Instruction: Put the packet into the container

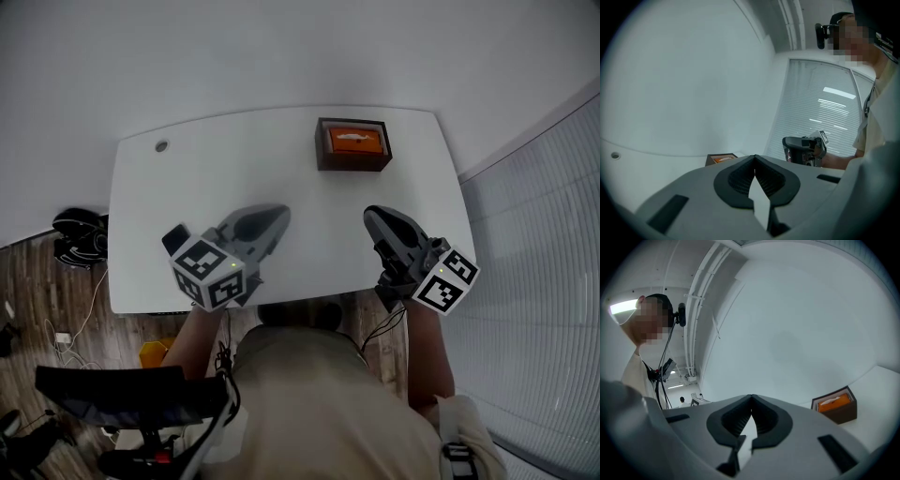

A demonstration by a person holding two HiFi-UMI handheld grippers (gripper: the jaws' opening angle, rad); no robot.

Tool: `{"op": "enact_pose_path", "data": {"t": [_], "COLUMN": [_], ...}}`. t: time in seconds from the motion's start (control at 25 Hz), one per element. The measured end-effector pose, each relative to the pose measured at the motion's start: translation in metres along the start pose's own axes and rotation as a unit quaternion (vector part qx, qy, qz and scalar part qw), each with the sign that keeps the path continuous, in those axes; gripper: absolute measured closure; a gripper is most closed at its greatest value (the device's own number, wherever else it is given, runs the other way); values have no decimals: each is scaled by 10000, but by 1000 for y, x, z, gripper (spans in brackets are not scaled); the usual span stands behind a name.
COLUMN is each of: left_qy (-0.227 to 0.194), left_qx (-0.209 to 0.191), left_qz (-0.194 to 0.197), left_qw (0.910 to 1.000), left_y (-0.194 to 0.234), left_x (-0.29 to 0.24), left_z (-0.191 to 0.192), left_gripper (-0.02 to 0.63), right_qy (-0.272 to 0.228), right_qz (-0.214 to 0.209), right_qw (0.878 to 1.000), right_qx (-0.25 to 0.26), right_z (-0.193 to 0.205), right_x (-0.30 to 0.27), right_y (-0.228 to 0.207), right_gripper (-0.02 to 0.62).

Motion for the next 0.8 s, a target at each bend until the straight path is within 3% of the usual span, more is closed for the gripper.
{"op": "enact_pose_path", "data": {"t": [0.48, 0.8], "left_qy": [202, 282], "left_qx": [-168, -143], "left_qz": [-498, -840], "left_qw": [9984, 9960], "left_y": [-62, -89], "left_x": [-71, -102], "left_z": [-11, -18], "left_gripper": [594, 594], "right_qy": [-146, 11], "right_qz": [-595, -950], "right_qw": [9979, 9950], "right_qx": [-198, -304], "right_z": [-13, -19], "right_x": [81, 113], "right_y": [-43, -66], "right_gripper": [580, 580]}}
Point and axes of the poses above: the fingertips, and each gripper's own axes: x backward along the fingers, y to its left, z out of its underside, the point moved 1 cm from there along x, backward along the fingers, and after that the axes turned 10 degrees about y, right-handed, at the moved point
